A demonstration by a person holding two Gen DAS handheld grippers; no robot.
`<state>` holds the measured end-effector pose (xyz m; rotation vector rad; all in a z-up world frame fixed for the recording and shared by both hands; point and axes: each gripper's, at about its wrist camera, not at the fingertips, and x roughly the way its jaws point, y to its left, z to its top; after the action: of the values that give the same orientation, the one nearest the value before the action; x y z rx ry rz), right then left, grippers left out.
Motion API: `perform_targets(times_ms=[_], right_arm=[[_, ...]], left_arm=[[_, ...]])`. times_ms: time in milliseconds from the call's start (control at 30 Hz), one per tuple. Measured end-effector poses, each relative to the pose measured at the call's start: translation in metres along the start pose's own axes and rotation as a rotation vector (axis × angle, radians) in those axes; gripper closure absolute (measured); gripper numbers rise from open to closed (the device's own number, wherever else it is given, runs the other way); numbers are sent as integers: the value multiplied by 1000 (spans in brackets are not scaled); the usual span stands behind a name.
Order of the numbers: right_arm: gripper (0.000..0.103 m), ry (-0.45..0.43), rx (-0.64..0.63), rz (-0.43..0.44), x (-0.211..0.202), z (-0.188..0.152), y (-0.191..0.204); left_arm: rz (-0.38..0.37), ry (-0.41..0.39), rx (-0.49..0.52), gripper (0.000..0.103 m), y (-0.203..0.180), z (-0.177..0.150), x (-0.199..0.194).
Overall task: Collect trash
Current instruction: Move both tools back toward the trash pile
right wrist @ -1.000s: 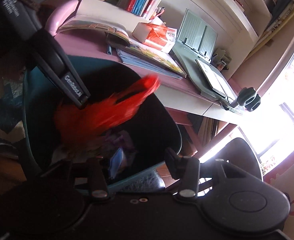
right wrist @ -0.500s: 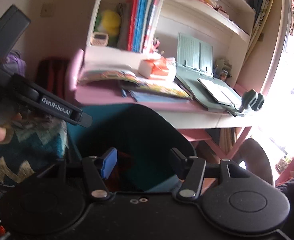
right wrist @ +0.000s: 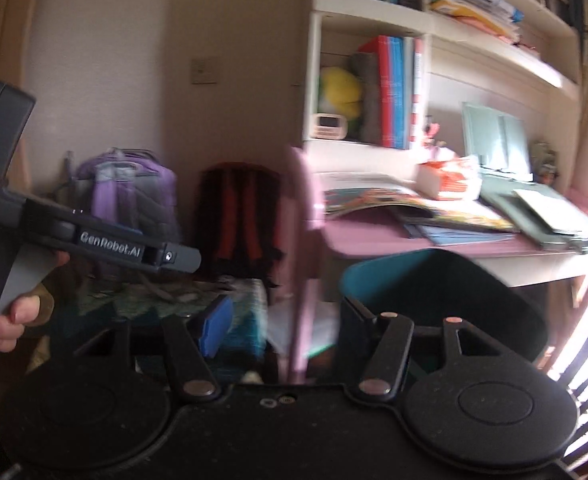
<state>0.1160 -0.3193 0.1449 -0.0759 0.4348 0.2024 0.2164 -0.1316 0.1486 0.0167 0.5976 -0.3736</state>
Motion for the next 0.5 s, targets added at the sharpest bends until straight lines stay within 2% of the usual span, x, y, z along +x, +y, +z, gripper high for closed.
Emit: perform_targets(times_ms=[233,300,367,400,500], right_arm=[[42,19,24,171,32,-15,55],[42,32,16,205,44,-23,72],[42,45,-3,229,59,-32,88],[41,50,-18,242,68,-37,97],[40,93,-54,274,97,-55,124]], left_arm=[[90,16,-78,20,71,-45,-30],[124,22,-103,17,92,-59,-33],[164,21,-125,4,114,-74,-34],[181,19,-139,1,125,-81,-34],[213,18,-187,0,156,-104,-26]])
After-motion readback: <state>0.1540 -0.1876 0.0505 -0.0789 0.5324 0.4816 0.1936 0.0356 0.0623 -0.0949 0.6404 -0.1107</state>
